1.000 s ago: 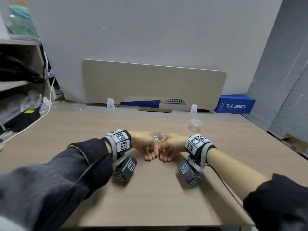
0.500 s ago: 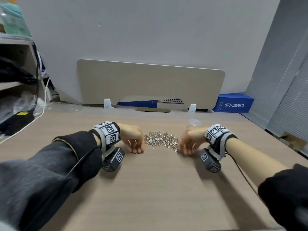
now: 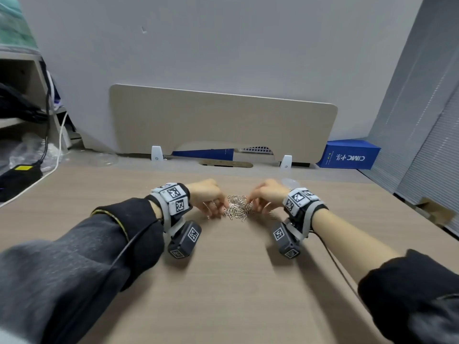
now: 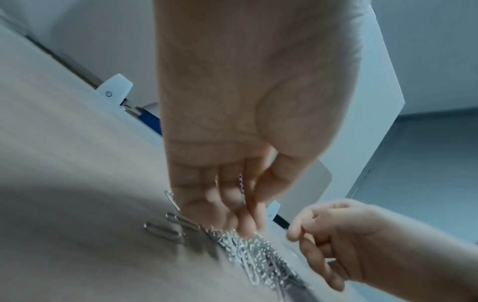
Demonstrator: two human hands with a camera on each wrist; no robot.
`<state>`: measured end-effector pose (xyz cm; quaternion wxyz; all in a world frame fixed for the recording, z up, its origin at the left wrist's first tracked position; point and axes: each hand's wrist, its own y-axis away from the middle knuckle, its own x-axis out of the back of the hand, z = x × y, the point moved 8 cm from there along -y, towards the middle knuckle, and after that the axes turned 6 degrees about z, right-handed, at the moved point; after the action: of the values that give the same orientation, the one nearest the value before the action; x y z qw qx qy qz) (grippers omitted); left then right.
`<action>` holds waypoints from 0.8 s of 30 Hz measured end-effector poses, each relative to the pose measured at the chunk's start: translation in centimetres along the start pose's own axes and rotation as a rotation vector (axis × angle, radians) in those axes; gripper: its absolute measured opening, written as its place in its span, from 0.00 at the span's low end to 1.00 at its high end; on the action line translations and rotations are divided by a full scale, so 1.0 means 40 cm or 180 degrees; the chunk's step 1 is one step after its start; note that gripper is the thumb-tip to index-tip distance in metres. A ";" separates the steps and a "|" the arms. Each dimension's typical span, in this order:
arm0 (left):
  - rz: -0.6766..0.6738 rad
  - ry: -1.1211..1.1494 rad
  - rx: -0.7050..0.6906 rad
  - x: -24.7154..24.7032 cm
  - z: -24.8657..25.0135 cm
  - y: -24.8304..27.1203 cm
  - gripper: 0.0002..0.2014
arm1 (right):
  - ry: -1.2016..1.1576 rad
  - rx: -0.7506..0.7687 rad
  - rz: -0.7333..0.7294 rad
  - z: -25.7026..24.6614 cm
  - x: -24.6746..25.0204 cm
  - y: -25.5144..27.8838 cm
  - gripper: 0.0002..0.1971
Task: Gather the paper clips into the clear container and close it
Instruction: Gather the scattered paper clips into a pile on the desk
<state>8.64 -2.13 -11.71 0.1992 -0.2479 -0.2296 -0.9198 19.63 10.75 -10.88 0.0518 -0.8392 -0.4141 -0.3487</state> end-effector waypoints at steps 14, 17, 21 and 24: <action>0.0951 0.0889 0.0274 -0.074 -0.065 -0.072 0.39 | -0.0335 -0.0521 0.0682 0.026 -0.066 0.031 0.27; 0.1119 0.1027 0.0362 -0.087 -0.148 -0.244 0.49 | -0.0705 -0.0511 0.0717 0.007 -0.077 0.018 0.30; 0.1192 0.1140 0.0182 -0.049 -0.013 -0.010 0.30 | -0.1103 -0.0603 0.1021 0.033 -0.016 0.003 0.34; 0.1443 0.1186 0.0295 -0.008 -0.065 -0.027 0.35 | -0.1120 -0.0545 0.1179 0.063 0.039 0.019 0.33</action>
<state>7.43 -2.50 -14.25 0.4494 -0.1103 -0.1696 -0.8701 22.21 12.23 -11.63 -0.0292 -0.9497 -0.2252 -0.2157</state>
